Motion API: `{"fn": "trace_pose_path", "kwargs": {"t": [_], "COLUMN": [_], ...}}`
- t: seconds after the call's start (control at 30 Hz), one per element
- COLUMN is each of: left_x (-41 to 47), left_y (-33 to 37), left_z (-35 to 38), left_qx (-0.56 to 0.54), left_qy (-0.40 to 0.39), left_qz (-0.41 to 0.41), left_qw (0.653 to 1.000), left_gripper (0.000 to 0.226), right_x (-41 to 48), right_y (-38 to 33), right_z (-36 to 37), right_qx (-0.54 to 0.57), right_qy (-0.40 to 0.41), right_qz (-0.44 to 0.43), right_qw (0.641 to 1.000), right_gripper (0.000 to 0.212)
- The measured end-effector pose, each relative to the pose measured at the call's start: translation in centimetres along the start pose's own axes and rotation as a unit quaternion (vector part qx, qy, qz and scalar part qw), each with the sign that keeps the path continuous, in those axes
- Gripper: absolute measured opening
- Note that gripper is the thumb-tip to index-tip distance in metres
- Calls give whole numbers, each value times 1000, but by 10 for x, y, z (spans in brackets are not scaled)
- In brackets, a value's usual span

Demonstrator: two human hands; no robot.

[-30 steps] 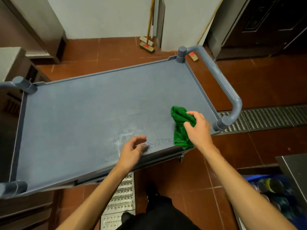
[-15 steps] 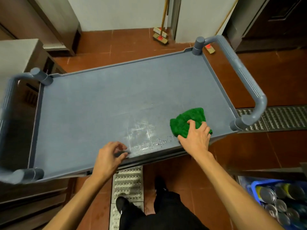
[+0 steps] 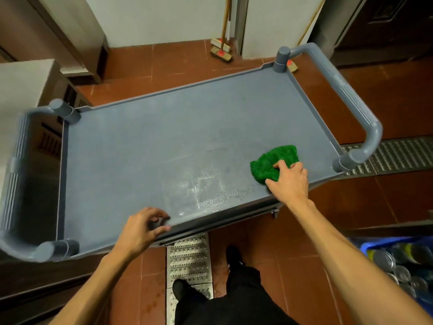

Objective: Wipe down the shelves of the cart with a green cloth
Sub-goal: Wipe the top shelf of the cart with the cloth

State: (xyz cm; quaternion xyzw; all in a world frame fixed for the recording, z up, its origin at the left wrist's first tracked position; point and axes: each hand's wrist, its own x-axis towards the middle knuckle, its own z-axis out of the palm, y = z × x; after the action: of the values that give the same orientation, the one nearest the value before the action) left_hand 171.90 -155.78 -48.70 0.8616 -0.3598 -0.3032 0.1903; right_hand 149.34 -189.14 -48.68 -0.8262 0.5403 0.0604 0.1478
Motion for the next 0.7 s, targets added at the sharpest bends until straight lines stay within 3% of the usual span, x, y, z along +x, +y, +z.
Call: {"fn": "trace_pose_path", "kwargs": {"t": [0.4, 0.7], "left_x": [-2, 6], "left_y": [-4, -22], "left_z": [9, 1], "left_qx": [-16, -12], "left_qy": [55, 74], "left_qz": [-19, -62], "left_qw": [998, 995], "left_gripper": [42, 79], "right_x": [-15, -33], "right_y": [-20, -51], "right_z": [7, 19], "right_qx": [-33, -43], "right_qy": [-2, -7], "right_qz": [5, 2], "right_qw": [999, 999], "right_gripper": [52, 48]}}
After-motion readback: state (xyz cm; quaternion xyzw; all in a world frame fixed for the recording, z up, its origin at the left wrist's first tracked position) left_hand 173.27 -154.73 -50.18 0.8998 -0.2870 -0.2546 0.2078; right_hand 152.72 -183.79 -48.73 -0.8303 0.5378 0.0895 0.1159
